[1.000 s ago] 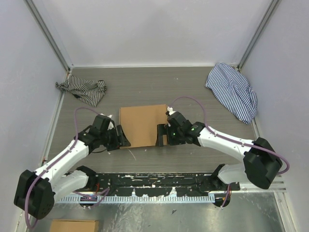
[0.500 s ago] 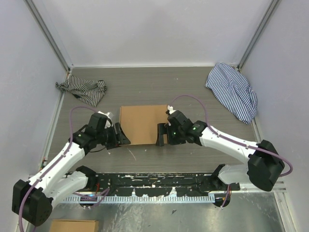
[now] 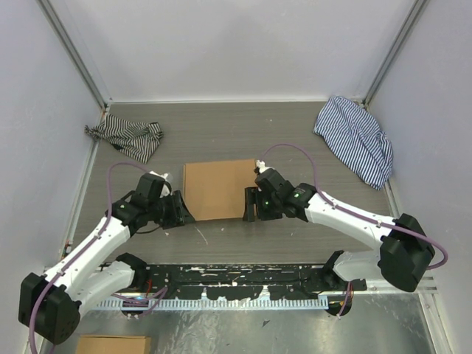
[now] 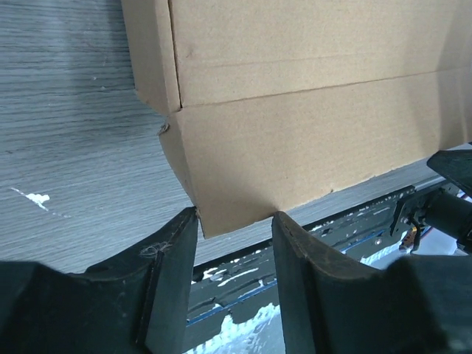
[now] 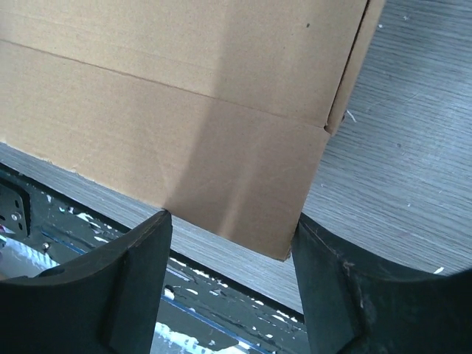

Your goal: Fold the paper box

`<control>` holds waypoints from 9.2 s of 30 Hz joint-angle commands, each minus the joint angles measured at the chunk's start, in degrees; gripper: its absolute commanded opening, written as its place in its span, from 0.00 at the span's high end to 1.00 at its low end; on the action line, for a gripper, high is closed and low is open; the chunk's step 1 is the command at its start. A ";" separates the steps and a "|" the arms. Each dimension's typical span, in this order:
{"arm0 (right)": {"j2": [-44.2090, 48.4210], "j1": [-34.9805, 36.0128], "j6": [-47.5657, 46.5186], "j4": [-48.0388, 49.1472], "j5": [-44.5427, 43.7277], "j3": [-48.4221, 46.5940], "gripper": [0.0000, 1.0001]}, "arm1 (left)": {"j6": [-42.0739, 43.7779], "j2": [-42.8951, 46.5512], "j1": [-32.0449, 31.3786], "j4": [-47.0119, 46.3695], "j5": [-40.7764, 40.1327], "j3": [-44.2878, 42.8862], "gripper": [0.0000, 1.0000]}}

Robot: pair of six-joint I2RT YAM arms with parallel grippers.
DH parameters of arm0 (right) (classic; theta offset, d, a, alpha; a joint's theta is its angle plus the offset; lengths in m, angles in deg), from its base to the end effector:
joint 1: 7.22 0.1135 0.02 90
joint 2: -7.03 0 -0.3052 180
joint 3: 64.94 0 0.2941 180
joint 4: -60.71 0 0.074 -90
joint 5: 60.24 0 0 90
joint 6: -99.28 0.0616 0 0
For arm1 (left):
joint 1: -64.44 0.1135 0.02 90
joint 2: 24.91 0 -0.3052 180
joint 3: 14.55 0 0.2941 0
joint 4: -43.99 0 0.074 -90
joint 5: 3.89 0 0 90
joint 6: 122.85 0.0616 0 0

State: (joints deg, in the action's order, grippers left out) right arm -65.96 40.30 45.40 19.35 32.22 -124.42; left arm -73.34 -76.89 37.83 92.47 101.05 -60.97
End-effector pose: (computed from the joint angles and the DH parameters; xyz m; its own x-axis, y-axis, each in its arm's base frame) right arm 0.1971 0.2191 0.2258 -0.8903 -0.1002 -0.4441 -0.2831 0.8859 0.3676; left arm 0.1745 -0.1052 0.2174 -0.9193 -0.2412 -0.3111 -0.0378 0.8408 -0.5400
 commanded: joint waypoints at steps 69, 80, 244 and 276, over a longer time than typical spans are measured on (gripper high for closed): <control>-2.03 0.38 -4.93 9.55 -1.84 3.79 0.30 | 2.02 -3.73 -0.03 -18.93 0.03 8.84 0.53; -3.90 0.37 -4.61 11.14 -1.67 4.39 0.30 | 4.34 1.16 -0.02 -24.69 -3.28 13.65 0.58; -3.08 -1.82 0.81 6.21 -2.65 -1.09 0.00 | 0.84 -9.78 -0.02 -19.27 -3.58 2.13 0.20; -3.83 -1.82 0.19 8.76 -1.54 1.55 0.12 | 2.43 -9.20 -0.02 -16.78 -2.50 3.54 0.34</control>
State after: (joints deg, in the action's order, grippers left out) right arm -70.99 38.31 45.66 25.23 30.71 -122.45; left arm -70.65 -86.93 37.88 77.72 96.57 -57.94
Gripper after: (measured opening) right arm 0.888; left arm 0.668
